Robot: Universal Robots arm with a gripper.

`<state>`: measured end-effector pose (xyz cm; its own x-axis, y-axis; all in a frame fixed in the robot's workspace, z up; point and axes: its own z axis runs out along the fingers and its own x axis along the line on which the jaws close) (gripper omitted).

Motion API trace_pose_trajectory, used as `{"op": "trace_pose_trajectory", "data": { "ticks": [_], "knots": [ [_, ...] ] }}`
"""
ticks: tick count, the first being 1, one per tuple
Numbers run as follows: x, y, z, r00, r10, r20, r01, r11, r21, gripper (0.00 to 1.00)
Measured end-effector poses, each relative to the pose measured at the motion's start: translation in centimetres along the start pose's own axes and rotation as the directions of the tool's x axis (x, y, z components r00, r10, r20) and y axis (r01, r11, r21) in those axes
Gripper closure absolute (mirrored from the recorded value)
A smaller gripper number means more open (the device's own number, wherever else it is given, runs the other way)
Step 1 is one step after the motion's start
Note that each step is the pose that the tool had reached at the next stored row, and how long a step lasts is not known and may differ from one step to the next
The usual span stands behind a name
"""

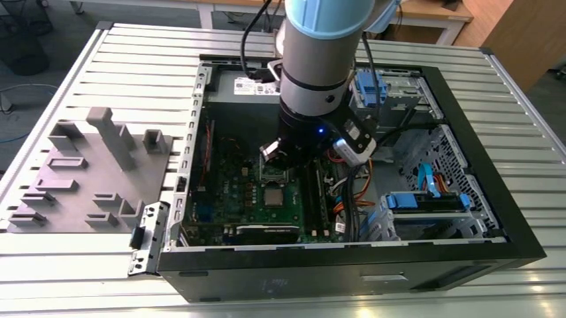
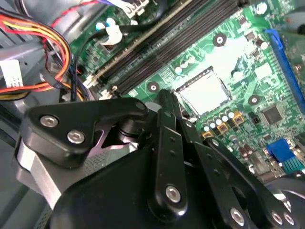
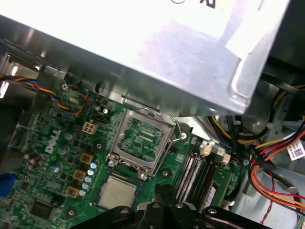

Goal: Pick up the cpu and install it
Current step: 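Close the cpu cover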

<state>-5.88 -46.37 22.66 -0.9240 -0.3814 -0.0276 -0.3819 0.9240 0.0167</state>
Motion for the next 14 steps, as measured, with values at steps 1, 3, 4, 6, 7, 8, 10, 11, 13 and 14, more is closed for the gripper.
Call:
{"op": "trace_pose_trajectory", "data": {
  "ticks": [1, 3, 4, 6, 7, 8, 10, 11, 13, 14],
  "knots": [
    [-0.05, -0.01, 0.01, 1.0000, -0.005, -0.0001, 0.005, 1.0000, -0.0001, 0.89],
    [-0.10, -0.02, 0.01, 0.9999, -0.017, -0.0004, 0.017, 0.9999, -0.0008, 0.89],
    [-0.15, -0.02, 0.02, 0.9998, -0.022, -0.0002, 0.022, 0.9998, -0.0015, 0.89],
    [-0.31, -0.03, 0.03, 0.9996, -0.029, -0.0001, 0.029, 0.9996, -0.0022, 0.89],
    [-0.43, -0.03, 0.04, 0.9995, -0.031, -0.0001, 0.031, 0.9995, -0.0023, 0.89],
    [-0.54, -0.03, 0.06, 0.9995, -0.033, 0.0000, 0.033, 0.9995, -0.0024, 0.89],
    [-0.75, 0.06, 0.09, 0.9994, -0.036, -0.0001, 0.036, 0.9994, -0.0025, 0.89],
    [-0.83, 0.18, 0.11, 0.9993, -0.036, -0.0002, 0.036, 0.9993, -0.0025, 0.89],
    [-1.05, 0.66, 0.16, 0.9993, -0.038, -0.0003, 0.038, 0.9993, -0.0025, 0.89],
    [-1.16, 0.92, 0.20, 0.9993, -0.038, -0.0002, 0.038, 0.9993, -0.0025, 0.89]
  ]
}}
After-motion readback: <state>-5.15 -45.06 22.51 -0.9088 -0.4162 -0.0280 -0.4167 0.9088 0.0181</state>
